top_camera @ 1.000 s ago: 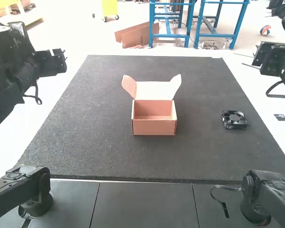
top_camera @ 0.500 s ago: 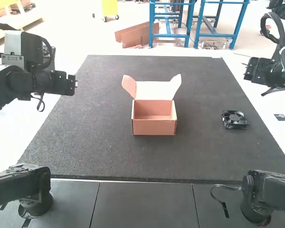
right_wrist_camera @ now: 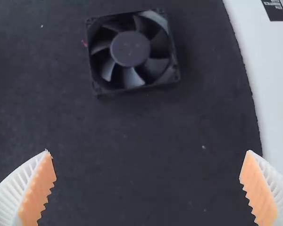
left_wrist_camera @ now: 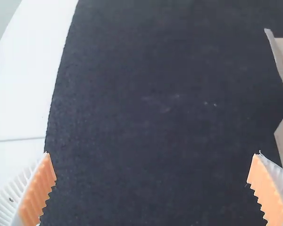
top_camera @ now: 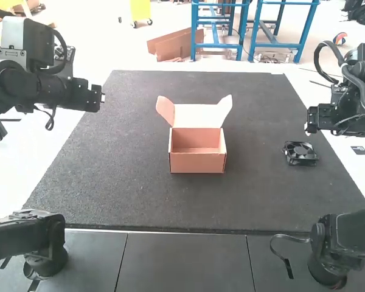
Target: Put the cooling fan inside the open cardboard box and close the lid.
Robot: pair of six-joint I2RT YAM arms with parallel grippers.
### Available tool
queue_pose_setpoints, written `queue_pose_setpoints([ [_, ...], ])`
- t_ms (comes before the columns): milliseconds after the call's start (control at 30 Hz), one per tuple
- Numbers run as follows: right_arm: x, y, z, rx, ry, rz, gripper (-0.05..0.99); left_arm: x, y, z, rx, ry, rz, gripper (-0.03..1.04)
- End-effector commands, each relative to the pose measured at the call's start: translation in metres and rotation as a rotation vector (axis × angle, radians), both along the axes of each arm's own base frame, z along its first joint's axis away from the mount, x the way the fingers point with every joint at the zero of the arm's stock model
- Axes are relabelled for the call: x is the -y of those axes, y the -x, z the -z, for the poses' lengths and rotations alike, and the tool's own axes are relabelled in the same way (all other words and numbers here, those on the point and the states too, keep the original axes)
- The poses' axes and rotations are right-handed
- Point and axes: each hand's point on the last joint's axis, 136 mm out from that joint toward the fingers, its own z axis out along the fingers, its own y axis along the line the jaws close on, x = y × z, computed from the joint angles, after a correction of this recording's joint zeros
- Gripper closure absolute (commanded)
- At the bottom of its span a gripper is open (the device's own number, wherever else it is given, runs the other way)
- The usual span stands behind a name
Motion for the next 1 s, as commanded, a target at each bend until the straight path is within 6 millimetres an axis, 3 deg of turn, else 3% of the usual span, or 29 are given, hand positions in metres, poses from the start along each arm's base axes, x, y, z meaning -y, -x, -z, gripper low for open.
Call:
queue_pose_setpoints([
  [0, 0.014, 0.004, 0.026, -0.082, 0.009, -0.020, 0.04, 0.012, -0.005, -0.019, 0.033, 0.061, 0.033, 0.05],
  [200, 0.029, -0.010, 0.051, -0.121, -0.019, -0.012, 0.04, 0.018, -0.015, -0.011, 0.031, 0.077, 0.060, 0.05],
  [300, 0.029, -0.021, 0.052, -0.133, -0.050, -0.041, 0.04, 0.024, -0.017, -0.009, 0.027, 0.092, 0.086, 0.04],
  [500, 0.049, -0.035, 0.051, -0.146, -0.037, -0.034, 0.04, 0.033, -0.018, 0.005, 0.022, 0.032, 0.150, 0.04],
  [700, 0.079, -0.041, 0.065, -0.204, -0.029, 0.027, 0.04, 0.036, -0.019, 0.007, 0.035, -0.034, 0.178, 0.04],
  [967, 0.091, -0.056, 0.081, -0.254, -0.028, 0.019, 0.04, 0.037, -0.019, 0.012, 0.028, -0.039, 0.184, 0.04],
])
